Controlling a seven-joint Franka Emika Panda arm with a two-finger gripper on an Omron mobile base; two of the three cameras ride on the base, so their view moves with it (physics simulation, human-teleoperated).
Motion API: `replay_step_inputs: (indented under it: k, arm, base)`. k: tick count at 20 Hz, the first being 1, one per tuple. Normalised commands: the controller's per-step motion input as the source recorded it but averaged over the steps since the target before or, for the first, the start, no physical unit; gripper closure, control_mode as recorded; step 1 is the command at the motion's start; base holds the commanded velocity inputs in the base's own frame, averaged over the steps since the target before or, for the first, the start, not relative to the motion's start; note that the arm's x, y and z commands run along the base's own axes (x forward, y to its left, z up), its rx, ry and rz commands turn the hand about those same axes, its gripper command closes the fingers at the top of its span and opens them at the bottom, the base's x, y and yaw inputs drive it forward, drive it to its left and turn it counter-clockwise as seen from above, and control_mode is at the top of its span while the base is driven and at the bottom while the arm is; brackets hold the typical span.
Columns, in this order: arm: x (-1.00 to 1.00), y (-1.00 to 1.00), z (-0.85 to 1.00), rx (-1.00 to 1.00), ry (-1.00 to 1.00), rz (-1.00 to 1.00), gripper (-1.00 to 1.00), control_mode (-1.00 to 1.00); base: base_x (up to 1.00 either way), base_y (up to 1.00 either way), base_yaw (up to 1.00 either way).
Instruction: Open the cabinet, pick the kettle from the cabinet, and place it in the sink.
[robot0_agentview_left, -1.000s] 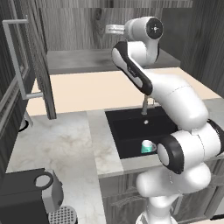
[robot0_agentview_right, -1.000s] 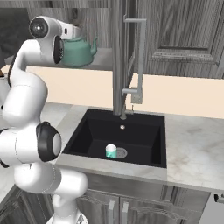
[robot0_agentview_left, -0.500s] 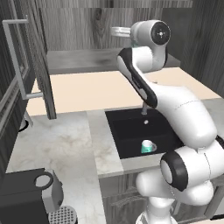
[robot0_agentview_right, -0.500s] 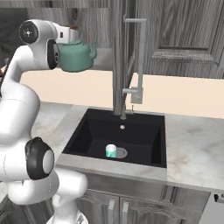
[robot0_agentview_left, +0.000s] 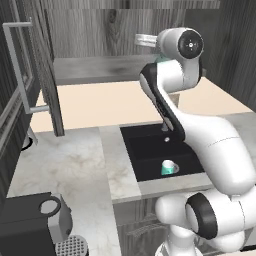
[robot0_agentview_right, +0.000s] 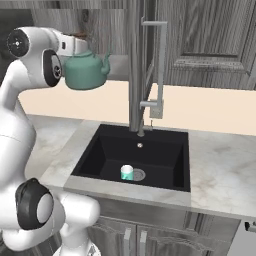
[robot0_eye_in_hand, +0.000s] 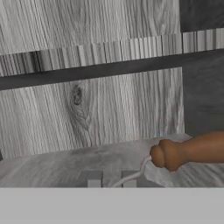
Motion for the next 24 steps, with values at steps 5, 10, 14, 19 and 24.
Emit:
replay_step_inputs:
  k: [5,10,14,19,24]
  arm:
    - [-0.39,-0.04,-0.05,0.01,0.12,-0.02,1.0,-1.0]
    - [-0.32,-0.03,-0.16,0.04,0.16,-0.08,1.0,-1.0]
    - [-0.18,-0.06,-0.18,0.01,0.1,-0.19,1.0,-1.0]
    - [-0.18,-0.01,-0.27,0.0,0.01,-0.25,1.0,-1.0]
    - [-0.02,0.0,-0.27,0.01,0.06,-0.27,1.0,-1.0]
  base:
    - [0.0,0.0,0.0]
    - [0.0,0.0,0.0]
    - [0.0,0.0,0.0]
    - [0.0,0.0,0.0]
    - [0.0,0.0,0.0]
